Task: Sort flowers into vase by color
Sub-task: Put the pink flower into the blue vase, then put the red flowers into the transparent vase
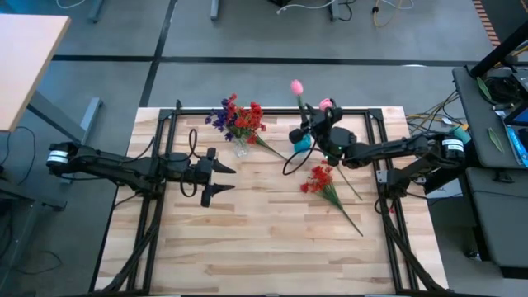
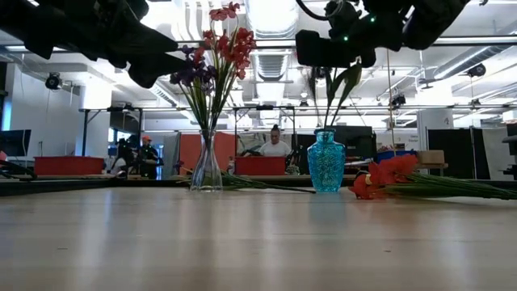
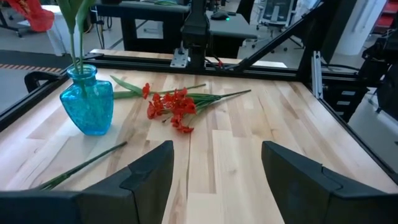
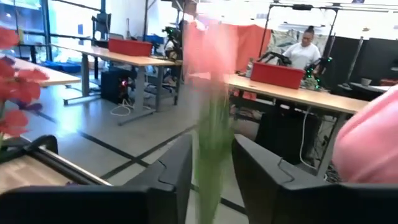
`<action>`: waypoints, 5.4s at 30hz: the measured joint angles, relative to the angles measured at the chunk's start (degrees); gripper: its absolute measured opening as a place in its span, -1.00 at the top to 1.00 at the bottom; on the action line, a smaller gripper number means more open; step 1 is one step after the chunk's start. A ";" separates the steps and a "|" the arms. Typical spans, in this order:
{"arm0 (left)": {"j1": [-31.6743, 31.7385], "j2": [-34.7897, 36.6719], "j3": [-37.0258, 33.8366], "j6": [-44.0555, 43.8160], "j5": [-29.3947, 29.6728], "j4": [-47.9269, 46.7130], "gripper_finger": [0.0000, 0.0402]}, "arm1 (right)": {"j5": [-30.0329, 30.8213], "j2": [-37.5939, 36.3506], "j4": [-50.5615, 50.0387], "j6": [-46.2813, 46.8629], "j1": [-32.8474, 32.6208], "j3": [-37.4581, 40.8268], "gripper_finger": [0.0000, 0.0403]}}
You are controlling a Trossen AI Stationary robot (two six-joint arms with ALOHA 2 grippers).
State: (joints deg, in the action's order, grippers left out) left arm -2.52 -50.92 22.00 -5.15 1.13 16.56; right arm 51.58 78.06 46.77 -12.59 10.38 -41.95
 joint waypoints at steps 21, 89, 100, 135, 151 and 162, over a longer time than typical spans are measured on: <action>0.00 0.00 -0.04 -1.53 0.04 -0.64 -0.13 | 5.14 -1.49 -20.55 8.74 -12.98 -7.63 -0.05; -0.02 -0.57 -0.07 -3.50 4.96 -5.09 -0.13 | -51.30 16.45 -100.34 70.18 -17.94 -12.80 0.27; -0.02 -0.55 -0.07 -4.21 11.99 -9.80 -0.13 | -51.74 8.33 -100.54 67.78 -17.95 -14.90 0.84; 16.58 -17.15 -14.41 5.52 9.86 34.93 -0.50 | -67.36 -5.11 -30.42 3.39 -3.99 -8.84 0.94; 30.14 -40.72 -15.08 5.76 1.07 61.19 -0.51 | -70.07 3.49 -8.02 -2.41 2.63 -7.21 0.94; 33.26 -55.38 -8.90 5.65 -5.58 69.58 -0.51 | -70.80 8.67 -7.27 -2.79 3.40 -11.32 0.94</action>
State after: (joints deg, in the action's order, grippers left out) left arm 30.73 -106.30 13.10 0.50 -4.46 86.13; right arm -19.22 86.73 39.49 -15.38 13.78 -53.28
